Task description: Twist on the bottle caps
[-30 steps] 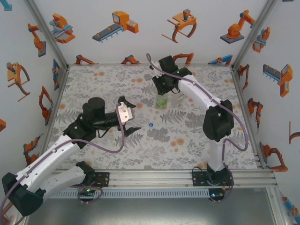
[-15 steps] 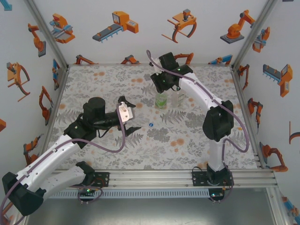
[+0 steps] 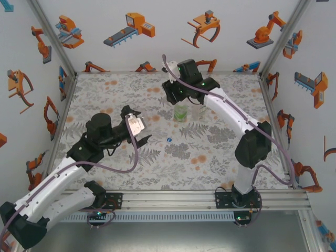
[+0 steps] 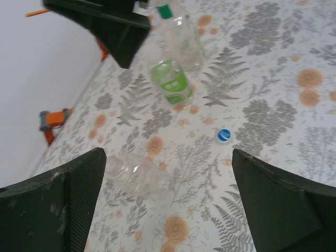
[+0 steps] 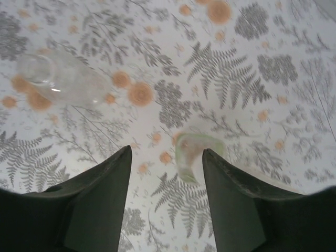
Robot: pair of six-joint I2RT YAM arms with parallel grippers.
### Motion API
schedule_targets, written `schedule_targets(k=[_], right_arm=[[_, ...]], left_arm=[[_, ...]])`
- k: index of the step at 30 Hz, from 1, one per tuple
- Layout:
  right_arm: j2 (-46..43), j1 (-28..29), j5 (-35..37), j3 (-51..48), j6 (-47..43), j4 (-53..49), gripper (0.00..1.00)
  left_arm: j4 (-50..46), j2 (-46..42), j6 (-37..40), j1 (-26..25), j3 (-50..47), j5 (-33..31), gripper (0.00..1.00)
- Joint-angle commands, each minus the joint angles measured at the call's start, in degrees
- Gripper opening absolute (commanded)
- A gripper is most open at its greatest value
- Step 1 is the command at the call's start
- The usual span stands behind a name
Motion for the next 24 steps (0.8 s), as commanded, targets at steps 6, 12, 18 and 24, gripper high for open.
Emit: schedule_targets(k=[6, 12, 18, 24], right_arm=[[-1.69, 2.61, -12.12, -12.57, 5.62, 27.13, 0.71], [-0.58, 5.62, -18.39, -25.93, 6.63, 54.26, 0.78], [5.19, 8.59, -22.71, -25.61, 3.17, 59.65, 0.9], [10.59, 9.05, -20.97, -23.43, 3.08, 63.18, 0.91]], left_arm=[[5.98, -5.42, -1.04, 4.4, -1.9, -10.0, 0.97], [9.37, -8.16, -6.29, 11.02, -2.66, -2.5, 0.97], [8.35, -5.18, -6.46, 11.8, -2.23, -2.39, 0.97], [8.46, -4.71, -6.64, 11.88, -2.3, -1.98, 0.97]])
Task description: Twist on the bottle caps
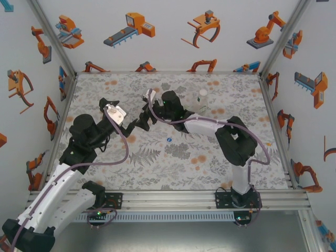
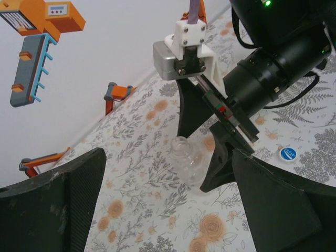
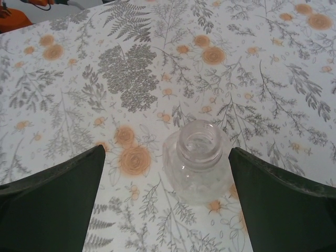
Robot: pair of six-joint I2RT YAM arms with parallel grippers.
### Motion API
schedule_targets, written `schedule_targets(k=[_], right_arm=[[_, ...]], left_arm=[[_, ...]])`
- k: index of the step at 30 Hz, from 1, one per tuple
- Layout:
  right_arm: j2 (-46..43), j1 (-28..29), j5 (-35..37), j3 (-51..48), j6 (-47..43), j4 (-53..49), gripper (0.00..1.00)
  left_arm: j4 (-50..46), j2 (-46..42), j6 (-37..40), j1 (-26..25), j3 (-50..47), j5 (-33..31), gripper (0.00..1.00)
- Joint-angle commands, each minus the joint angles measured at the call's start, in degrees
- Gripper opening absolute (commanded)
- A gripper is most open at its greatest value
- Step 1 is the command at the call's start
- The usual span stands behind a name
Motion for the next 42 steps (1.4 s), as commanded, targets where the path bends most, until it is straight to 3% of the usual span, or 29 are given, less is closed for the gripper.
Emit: schedule_targets(k=[1, 9, 16, 26, 32, 42], right_arm=[[2.84, -0.22, -0.24, 2.77, -0.92, 5.04, 0.91], [8.74, -0.22, -0.13, 2.62, 0.53, 9.83, 0.89], [7.95, -0.22, 0.83, 1.66, -0.42, 10.58, 0.87], [10.04, -0.27, 1.71, 1.57, -0.97, 10.83, 0.69], [7.22, -0.22, 3.03, 0.03, -1.37, 10.77, 0.52], [-5.21, -0.28, 3.78, -5.43, 1.28, 5.93, 0.47]], left_arm=[[1.21, -0.55, -1.14, 0.35, 0.25, 1.67, 0.97], [0.79, 0.38, -0.97, 0.33, 0.37, 1.3, 0.97], [0.7, 0.89, -0.99, 0.33, 0.37, 1.59, 0.97], [0.68, 1.6, -1.33, 0.33, 0.47, 2.02, 0.97], [0.48, 2.98, -3.52, 0.46, 1.39, 2.31, 0.97], [1.92, 6.68, -14.15, 1.18, 3.94, 6.11, 0.97]])
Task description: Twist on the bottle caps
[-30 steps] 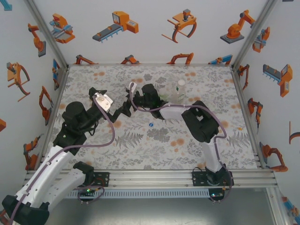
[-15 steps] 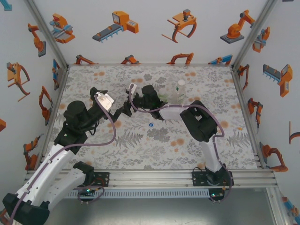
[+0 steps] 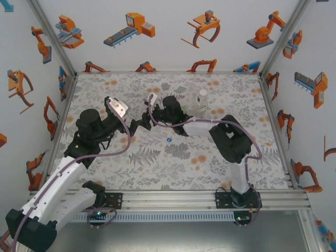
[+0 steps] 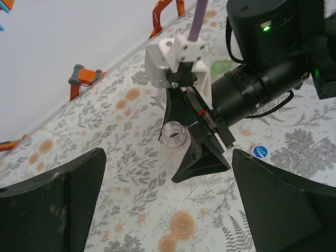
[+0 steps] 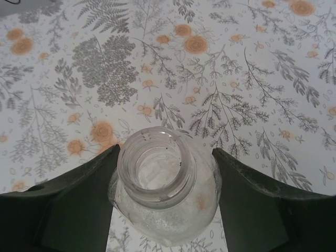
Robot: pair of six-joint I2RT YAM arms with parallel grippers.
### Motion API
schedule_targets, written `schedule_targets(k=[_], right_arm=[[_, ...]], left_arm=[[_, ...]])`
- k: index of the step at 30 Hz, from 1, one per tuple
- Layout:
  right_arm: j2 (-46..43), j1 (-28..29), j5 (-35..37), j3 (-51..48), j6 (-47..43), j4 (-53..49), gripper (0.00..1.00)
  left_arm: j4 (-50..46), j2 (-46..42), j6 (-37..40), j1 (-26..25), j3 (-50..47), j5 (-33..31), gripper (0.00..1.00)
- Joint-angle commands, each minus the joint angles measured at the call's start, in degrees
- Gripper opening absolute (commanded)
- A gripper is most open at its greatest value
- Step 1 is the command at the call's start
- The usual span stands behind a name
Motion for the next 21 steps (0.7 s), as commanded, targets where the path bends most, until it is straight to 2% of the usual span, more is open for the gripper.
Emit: schedule_targets(k=[1, 8, 11, 16, 21], right_arm=[[-7.32, -0.07, 0.65, -1.49, 1.22, -1.23, 0.47], [-16.84, -0.06, 4.32, -7.16, 2.48, -3.93, 0.47], [-20.54, -0.06, 4.83, -9.58, 3.42, -4.58, 0.46], [-29.4, -0.06, 6.92, -13.75, 3.5, -8.65, 0.46], [-39.96, 0.1, 7.45, -17.05, 4.55, -14.4, 0.45]], left_arm=[[1.74, 1.01, -6.63, 0.39, 3.27, 2.82, 0.97], [5.2, 0.2, -11.74, 0.88, 2.72, 4.86, 0.97], [7.38, 0.57, -13.81, 1.51, 2.04, 7.77, 0.97], [11.25, 2.95, -16.64, 2.04, 2.03, 18.3, 0.97], [25.9, 4.23, -21.98, 2.23, -2.0, 31.71, 0.97]])
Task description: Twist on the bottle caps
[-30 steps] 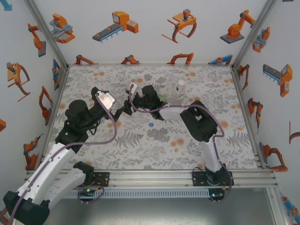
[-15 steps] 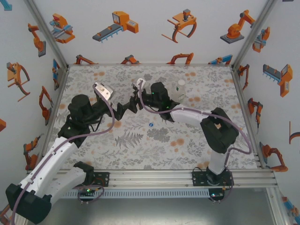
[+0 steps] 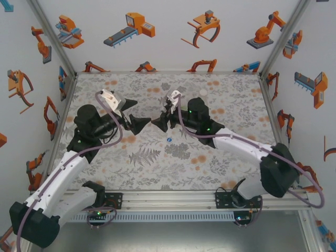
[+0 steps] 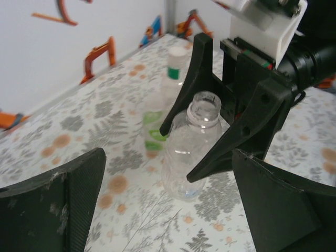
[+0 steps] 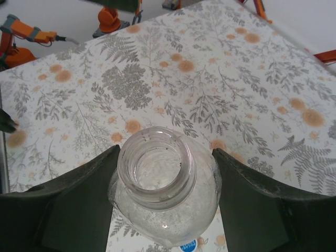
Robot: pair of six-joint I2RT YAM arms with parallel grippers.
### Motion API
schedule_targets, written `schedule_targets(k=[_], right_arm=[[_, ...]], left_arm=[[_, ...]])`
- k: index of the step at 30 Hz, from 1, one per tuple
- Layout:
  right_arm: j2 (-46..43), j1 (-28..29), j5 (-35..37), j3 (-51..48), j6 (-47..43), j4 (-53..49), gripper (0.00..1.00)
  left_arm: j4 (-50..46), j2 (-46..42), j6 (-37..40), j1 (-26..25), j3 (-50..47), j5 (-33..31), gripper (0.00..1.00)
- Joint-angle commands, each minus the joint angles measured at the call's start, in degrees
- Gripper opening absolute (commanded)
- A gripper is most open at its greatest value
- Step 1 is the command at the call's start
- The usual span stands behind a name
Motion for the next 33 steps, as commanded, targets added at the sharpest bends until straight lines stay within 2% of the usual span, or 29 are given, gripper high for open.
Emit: schedule_targets(k=[1, 5, 9, 12, 14, 17, 18, 26, 33], right_arm=[[-7.91, 0.12, 0.68, -1.52, 1.54, -3.22, 0.45], [-14.68, 0.5, -1.51, -2.33, 2.43, -5.85, 0.45], [-18.82, 1.06, -6.46, -1.83, 4.06, -5.6, 0.45], [-20.06, 2.3, -10.09, -1.27, 5.13, -3.4, 0.45], [-20.07, 3.46, -11.53, -0.62, 5.57, -2.13, 0.45], [-18.87, 4.81, -14.65, 1.0, 6.77, -0.91, 0.45], [-18.31, 5.23, -15.71, 1.45, 7.3, -0.15, 0.44], [-14.72, 8.18, -17.17, 4.64, 8.28, 1.87, 0.43], [-13.74, 9.62, -15.71, 4.41, 7.5, 3.3, 0.43]], left_arm=[[13.81, 0.62, -5.92, 0.32, -2.22, 14.2, 0.97], [19.74, 2.79, -9.34, -0.02, -1.89, 23.49, 0.99], [20.04, 3.27, -8.72, -1.66, -1.63, 27.44, 1.0], [16.77, 2.7, -5.37, -3.78, -1.34, 29.39, 1.0], [10.9, 2.32, -1.11, -5.6, -0.3, 30.46, 0.99], [-1.38, 2.07, 7.31, -8.14, 2.28, 29.64, 0.98], [-2.7, 2.14, 8.26, -8.54, 2.59, 28.78, 0.97], [1.09, 2.55, 5.23, -8.77, 1.93, 26.29, 0.99], [3.63, 2.69, 3.16, -8.73, 1.38, 25.42, 0.89]])
